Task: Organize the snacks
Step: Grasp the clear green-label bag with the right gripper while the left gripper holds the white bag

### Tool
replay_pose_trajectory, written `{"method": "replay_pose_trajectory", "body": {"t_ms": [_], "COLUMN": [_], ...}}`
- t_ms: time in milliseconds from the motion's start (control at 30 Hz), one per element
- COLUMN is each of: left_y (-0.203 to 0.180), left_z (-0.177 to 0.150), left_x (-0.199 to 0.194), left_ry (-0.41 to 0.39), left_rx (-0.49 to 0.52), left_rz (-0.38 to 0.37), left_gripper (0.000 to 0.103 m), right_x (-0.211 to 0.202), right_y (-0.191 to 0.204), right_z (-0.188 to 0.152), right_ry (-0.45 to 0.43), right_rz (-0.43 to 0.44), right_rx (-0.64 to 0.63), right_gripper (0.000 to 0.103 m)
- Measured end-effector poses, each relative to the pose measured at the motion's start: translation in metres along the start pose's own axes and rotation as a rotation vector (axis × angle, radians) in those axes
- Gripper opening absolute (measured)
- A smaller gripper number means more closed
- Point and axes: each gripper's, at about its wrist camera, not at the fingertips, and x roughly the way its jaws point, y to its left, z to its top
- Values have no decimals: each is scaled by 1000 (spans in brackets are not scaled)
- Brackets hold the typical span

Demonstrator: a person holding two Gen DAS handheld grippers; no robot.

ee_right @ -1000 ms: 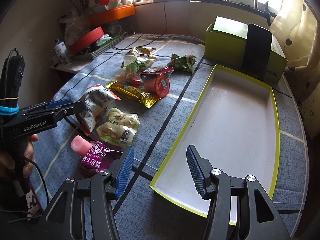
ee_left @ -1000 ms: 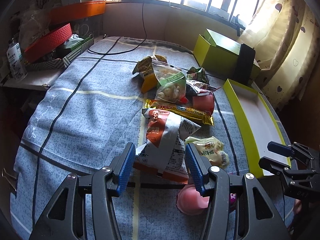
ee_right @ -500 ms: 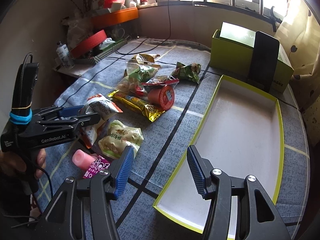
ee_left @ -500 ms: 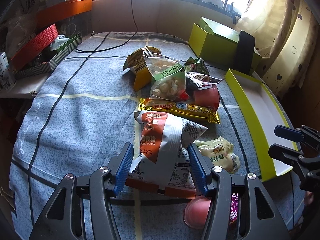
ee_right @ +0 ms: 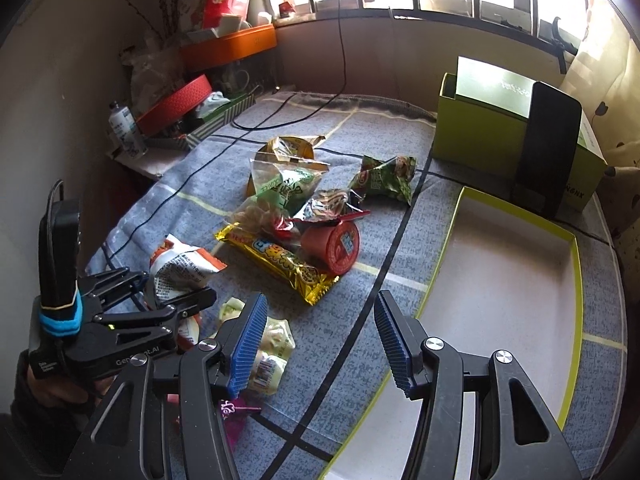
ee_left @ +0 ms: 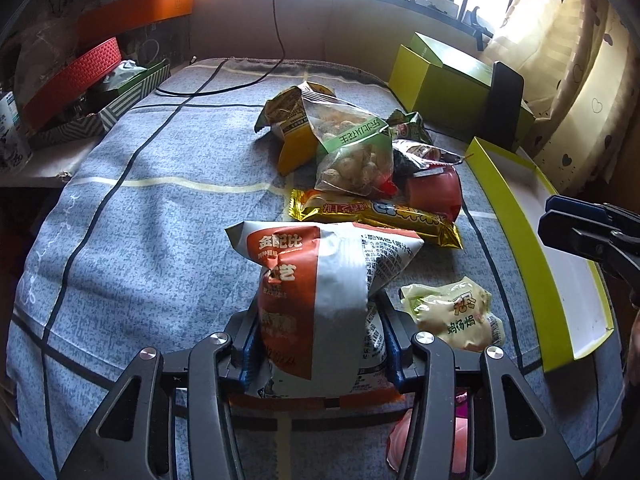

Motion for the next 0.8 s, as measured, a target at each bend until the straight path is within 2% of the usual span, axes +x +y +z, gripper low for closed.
{"method": "replay_pose_trajectory", "body": {"t_ms": [400, 800], "left_y": [34, 48], "left_z": [6, 3], "left_x": [-11, -15], "left_ry": [-66, -78], "left_rx": [-105, -145], "left_rz": [24, 24], "left_gripper": [46, 46], "right_x": [43, 107], "right_y": [18, 27], "right_z": [54, 80], "right_ry": [20, 130], "right_rz": [100, 130], "right_rx": [42, 126], "right_gripper": [55, 55]}}
